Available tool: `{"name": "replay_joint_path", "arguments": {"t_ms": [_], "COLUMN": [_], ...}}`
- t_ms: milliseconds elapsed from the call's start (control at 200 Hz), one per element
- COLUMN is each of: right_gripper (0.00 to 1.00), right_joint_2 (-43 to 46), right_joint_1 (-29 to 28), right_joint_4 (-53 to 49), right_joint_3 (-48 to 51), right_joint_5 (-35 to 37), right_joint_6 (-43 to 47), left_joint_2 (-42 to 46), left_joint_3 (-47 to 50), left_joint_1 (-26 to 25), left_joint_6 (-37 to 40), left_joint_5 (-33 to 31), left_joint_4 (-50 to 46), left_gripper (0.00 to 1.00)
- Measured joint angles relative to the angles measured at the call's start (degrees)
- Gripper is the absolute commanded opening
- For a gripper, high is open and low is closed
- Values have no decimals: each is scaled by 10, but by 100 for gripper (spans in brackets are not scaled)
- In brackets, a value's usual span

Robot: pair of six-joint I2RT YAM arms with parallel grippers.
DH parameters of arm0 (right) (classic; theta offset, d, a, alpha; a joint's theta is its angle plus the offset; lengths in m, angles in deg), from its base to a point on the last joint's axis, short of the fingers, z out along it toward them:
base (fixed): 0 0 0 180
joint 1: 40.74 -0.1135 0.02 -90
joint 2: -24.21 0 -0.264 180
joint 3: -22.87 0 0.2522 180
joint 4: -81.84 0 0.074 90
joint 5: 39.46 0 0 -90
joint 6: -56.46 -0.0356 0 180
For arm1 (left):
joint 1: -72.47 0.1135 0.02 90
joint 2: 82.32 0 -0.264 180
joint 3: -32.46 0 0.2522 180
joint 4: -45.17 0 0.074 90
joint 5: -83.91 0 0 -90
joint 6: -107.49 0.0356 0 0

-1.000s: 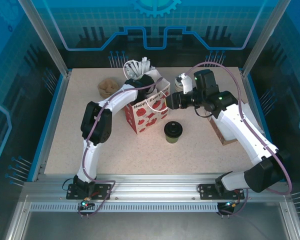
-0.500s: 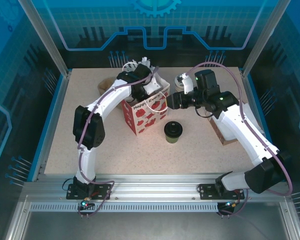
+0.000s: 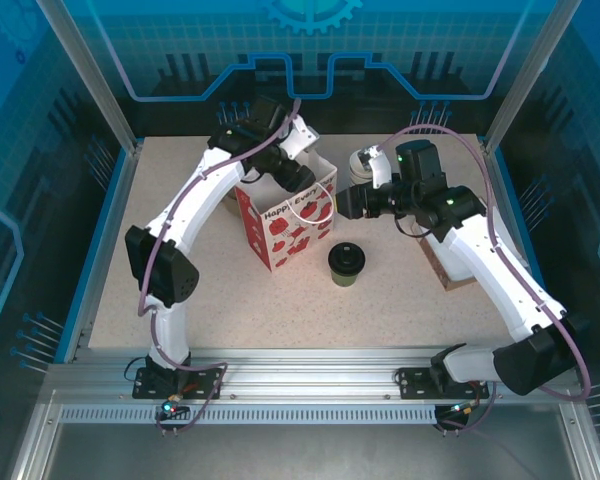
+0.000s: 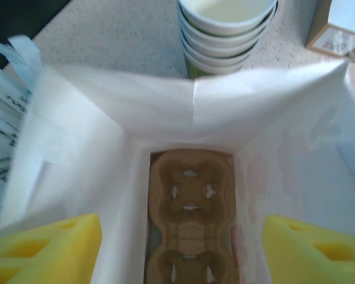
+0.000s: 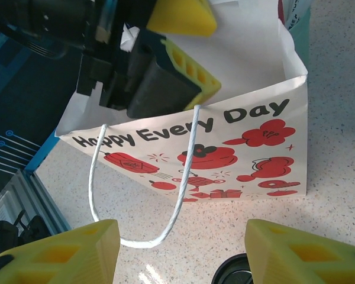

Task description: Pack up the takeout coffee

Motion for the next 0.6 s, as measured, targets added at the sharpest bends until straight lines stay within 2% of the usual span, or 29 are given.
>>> {"name": "replay_joint_path", "arguments": {"t_ms": [300, 430, 600], "right_gripper": [63, 64, 66], "right_joint_2": [34, 72, 102], "right_joint_1": [0, 0, 0], "right_joint_4": [-12, -23, -36], "right_joint_3": [16, 45, 89], "right_joint_5": [45, 81, 118], "right_joint_6": [15, 24, 28], "left_joint_2": [68, 136, 234], "left_joint_3": [4, 39, 120], "left_joint_1": [0, 0, 0], "left_joint_6": [-49, -95, -169], "left_joint_5": [9, 18, 63], "left_joint_4": [36, 79, 133], "left_gripper": [73, 75, 75]}}
